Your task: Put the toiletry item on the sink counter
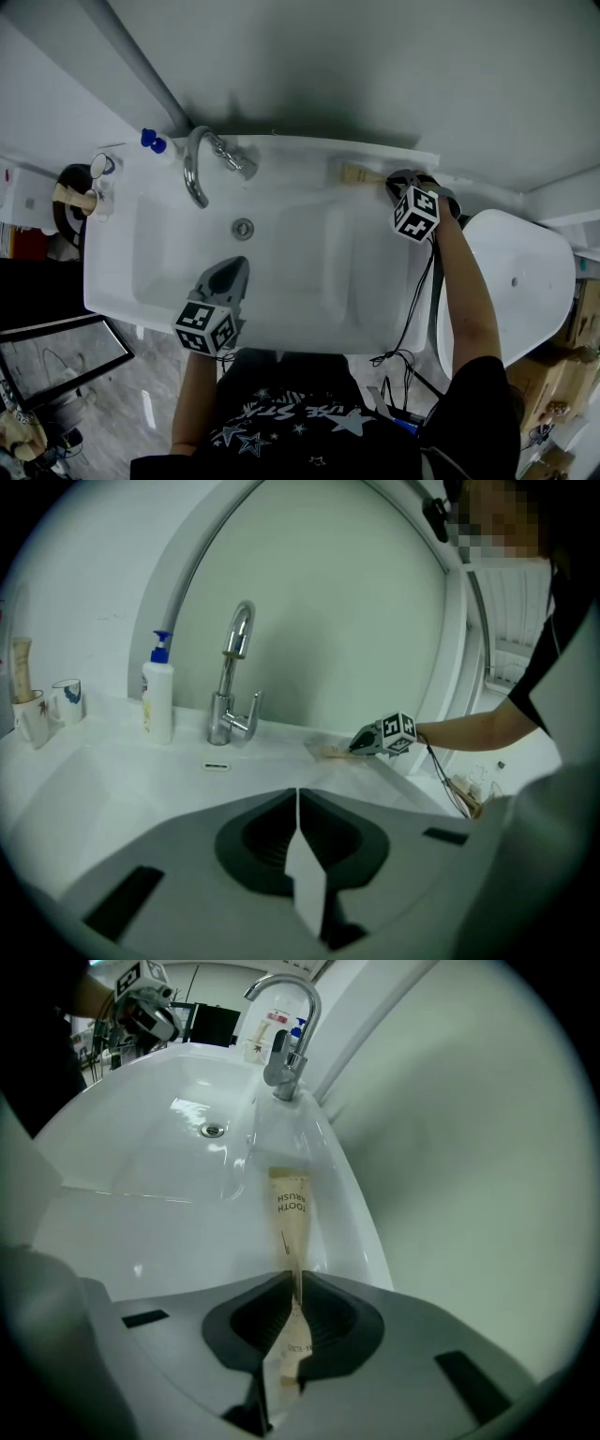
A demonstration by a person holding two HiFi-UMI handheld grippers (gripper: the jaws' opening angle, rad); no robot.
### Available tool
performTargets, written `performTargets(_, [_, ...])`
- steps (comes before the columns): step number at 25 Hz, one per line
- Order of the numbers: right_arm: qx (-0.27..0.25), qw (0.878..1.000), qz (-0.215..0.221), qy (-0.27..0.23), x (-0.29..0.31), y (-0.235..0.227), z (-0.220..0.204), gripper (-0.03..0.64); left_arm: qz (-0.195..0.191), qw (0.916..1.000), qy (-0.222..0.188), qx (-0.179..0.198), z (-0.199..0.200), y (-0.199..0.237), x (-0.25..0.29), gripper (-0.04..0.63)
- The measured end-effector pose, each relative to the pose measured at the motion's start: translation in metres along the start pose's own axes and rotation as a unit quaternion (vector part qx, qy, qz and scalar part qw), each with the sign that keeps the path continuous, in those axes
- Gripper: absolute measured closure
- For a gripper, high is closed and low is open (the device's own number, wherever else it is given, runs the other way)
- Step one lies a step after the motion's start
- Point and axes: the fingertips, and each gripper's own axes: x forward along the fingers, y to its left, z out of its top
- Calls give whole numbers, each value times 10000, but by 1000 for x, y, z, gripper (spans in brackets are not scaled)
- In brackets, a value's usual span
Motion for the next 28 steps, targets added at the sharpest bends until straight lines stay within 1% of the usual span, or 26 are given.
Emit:
performTargets(1, [21, 10000, -19, 32, 1, -1, 0, 587, -2, 10000, 6, -3, 0, 0, 1, 575])
performTargets(2, [69, 10000, -26, 66, 1, -2, -1, 519, -1, 10000, 13, -5, 0, 1, 2, 575])
performTargets(3, [124, 9999, -20, 96, 1, -2, -1, 469, 3, 10000, 19, -10, -1, 2, 1, 575])
performTargets(11, [399, 9991, -76, 125, -7, 0, 4, 445, 6, 9999, -60, -108, -2, 12, -7, 575])
performTargets(15, [572, 9980, -197, 170, -16, 4, 9, 430, -116, 9998, -138, -94, -1, 14, -13, 574])
performTargets(21, [1216, 9913, -506, 10, -50, 19, 30, 420, -447, 9989, -127, 26, -6, 18, -32, 575])
performTargets(24, [1598, 9848, -674, -121, -69, 33, 45, 420, -645, 9977, -152, 125, -6, 20, -44, 574])
performTargets(28, [1996, 9765, -778, -254, -87, 61, 72, 420, -853, 9960, -174, 196, -11, 30, -60, 575])
